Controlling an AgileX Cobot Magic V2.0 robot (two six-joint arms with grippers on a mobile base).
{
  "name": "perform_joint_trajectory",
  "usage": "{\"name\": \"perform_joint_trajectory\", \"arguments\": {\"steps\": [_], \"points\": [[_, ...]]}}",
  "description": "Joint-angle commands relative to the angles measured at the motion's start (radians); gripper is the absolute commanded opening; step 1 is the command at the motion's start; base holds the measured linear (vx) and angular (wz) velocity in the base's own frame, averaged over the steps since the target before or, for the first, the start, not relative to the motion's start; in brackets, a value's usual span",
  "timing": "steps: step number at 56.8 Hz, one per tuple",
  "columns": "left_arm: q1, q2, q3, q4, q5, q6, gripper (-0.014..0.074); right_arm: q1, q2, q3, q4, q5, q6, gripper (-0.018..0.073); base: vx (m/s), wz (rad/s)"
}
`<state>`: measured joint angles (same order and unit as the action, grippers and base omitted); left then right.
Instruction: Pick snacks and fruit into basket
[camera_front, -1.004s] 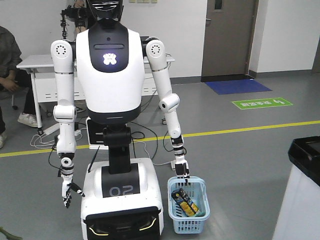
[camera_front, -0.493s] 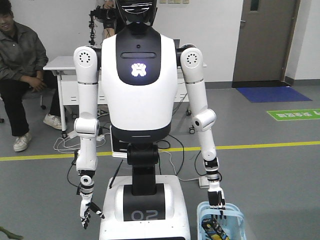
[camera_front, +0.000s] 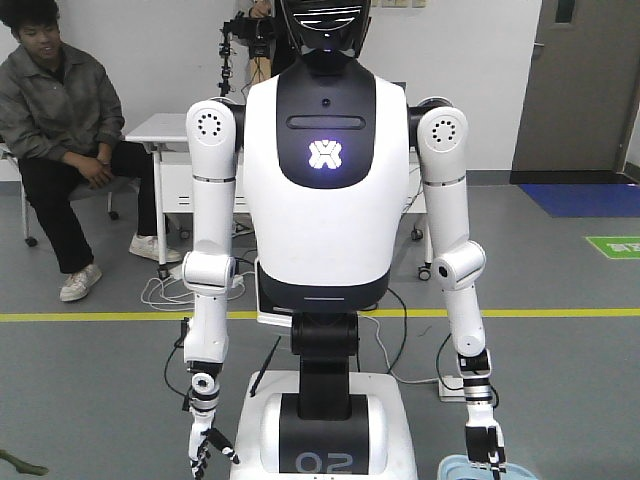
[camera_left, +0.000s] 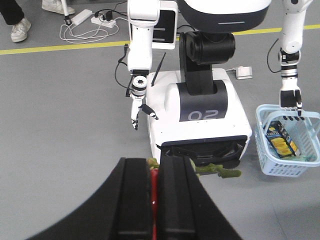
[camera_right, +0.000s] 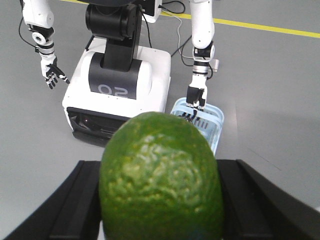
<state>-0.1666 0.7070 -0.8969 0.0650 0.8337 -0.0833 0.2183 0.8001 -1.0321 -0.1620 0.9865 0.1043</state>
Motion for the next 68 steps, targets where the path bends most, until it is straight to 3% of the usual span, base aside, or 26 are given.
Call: {"name": "perform_joint_trajectory", "arguments": {"steps": [1,68], "points": [[-0.002,0.004,-0.033,0.001,-0.076,-0.005,-0.0006,-0.002,-0.001,-0.031,-0.022,-0.074,-0.006,-0.0007,0.13,0.12],[-0.002,0.004,-0.033,0.001,-0.076,-0.005,-0.0006,-0.002,-0.001,-0.031,-0.022,-0.075,-0.006,-0.0007,0.03,0.03]]}}
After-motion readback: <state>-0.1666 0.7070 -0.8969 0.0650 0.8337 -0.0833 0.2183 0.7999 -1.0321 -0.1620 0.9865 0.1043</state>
